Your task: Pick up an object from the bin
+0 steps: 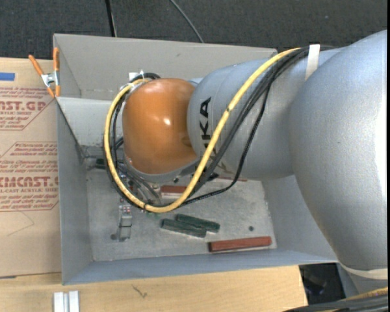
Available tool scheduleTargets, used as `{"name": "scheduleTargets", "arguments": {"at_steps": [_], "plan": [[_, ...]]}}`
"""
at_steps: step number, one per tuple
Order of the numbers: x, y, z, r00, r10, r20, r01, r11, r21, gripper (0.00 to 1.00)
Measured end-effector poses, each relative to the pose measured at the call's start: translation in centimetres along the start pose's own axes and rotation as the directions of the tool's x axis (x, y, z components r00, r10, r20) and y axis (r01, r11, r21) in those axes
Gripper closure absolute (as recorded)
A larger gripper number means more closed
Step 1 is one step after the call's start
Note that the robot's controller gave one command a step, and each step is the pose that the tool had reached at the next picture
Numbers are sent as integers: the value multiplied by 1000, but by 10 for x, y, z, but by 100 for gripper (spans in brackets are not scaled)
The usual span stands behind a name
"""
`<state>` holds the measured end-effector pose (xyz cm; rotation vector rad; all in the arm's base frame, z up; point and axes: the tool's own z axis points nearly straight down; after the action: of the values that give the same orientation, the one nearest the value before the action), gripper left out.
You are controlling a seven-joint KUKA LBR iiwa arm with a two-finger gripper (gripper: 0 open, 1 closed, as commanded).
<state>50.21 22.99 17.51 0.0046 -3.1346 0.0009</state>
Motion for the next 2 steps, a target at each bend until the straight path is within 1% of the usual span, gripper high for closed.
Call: {"name": "scheduleTargets", "arguments": {"at_steps": [1,2], "plan": [[-2,-1,-4,1000,2,7,-2,1000,-2,0],[-19,-42,26,1000,-13,12,13,1000,-5,0]]}}
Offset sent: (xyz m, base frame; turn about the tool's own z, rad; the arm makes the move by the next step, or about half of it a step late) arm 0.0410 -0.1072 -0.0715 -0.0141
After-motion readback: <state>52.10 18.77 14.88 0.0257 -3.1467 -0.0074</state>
